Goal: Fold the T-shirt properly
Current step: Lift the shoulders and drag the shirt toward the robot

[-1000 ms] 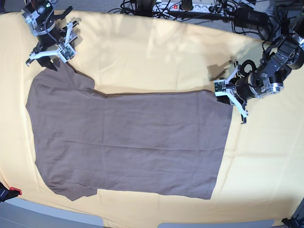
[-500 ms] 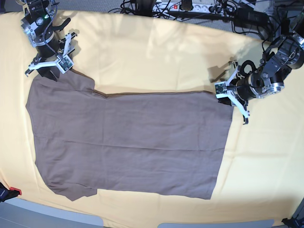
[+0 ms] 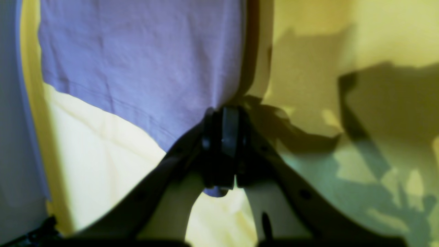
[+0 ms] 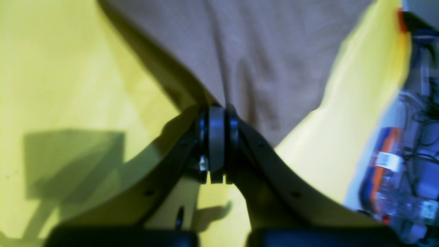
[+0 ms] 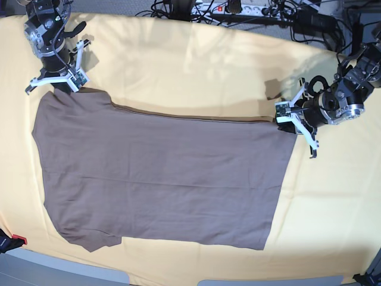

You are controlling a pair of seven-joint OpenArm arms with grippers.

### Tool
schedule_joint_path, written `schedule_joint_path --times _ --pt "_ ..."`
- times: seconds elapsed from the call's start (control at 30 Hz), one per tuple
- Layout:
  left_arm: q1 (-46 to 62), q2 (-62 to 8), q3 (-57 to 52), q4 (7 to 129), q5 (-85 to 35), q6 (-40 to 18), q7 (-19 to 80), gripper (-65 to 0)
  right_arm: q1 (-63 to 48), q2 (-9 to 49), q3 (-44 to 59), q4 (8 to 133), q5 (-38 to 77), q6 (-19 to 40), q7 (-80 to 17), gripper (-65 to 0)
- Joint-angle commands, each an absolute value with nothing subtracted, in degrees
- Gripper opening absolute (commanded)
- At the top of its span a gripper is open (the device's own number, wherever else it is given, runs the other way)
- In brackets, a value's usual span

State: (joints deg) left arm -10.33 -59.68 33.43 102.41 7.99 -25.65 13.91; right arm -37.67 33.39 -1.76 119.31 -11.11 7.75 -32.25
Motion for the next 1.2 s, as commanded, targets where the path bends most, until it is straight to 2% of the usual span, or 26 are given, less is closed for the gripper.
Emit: schedule_joint_path --times 0.0,0.4,0.83,1.07,1.17 --pt "-11.09 -61.87 32.88 103.94 7.73 -25.02 13.54 -65.0 -39.29 34.48 -1.39 121.64 -11.44 7.05 -32.82 -65.0" --pt "-5.98 -70.63 32.88 110.17 -0.75 -36.36 13.56 -65.0 -53.67 34.48 -1.39 133.23 -15.16 7.03 -38.74 -65.0" --pt "2.57 -81.25 32.88 121.56 -0.78 -37.67 15.05 -65.0 -66.35 34.46 -1.39 135.00 -15.51 7.03 -42.00 -65.0" --pt "2.55 -82.04 32.88 122.74 -0.99 -39.44 15.03 -65.0 -69.97 34.30 -1.39 135.00 -15.66 5.17 -42.28 -65.0" --pt "2.52 -82.02 32.88 122.76 -0.97 -39.42 15.03 -65.0 -69.80 34.33 -1.39 135.00 -19.77 3.62 -40.99 -65.0"
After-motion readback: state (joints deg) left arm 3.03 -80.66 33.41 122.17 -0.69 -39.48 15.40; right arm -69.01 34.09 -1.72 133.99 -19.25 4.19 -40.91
